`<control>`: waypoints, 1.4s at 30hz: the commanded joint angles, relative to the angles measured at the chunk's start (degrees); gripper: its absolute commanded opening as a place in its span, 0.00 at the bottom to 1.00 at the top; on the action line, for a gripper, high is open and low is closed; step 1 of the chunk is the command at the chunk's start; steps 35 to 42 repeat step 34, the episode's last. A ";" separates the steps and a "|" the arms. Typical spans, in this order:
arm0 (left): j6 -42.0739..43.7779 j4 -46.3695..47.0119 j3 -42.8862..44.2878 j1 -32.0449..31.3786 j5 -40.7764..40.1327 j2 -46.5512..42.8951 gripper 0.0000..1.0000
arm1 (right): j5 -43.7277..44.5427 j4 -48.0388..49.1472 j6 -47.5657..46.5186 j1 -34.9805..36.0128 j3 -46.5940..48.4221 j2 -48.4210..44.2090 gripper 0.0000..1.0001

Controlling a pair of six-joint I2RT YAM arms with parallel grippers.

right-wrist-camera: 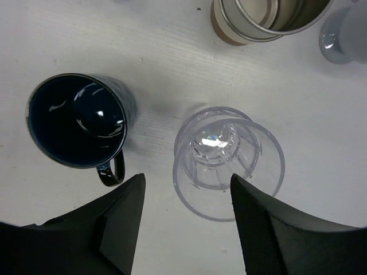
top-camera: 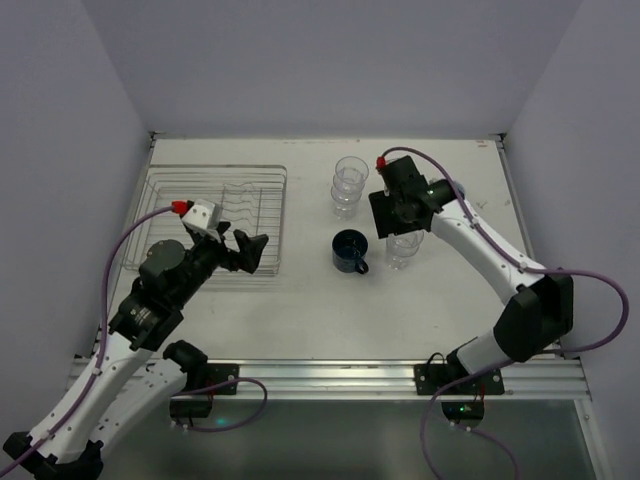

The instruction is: Unload the cups from the dish rack

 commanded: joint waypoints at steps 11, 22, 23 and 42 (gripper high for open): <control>-0.81 3.75 2.75 0.93 -1.51 -1.57 1.00 | -4.50 22.73 -0.19 -0.03 -15.23 -45.79 0.99; -1.16 -1.70 13.48 0.93 -10.47 -4.03 1.00 | 10.27 35.76 5.70 -0.12 -29.83 -74.47 0.99; -0.99 -1.87 13.57 0.93 -11.00 -4.64 1.00 | 10.36 35.67 5.79 -0.12 -30.09 -75.34 0.99; 0.51 -3.54 12.95 0.93 -16.45 -8.17 1.00 | 10.36 35.93 8.16 -0.12 -31.50 -75.53 0.99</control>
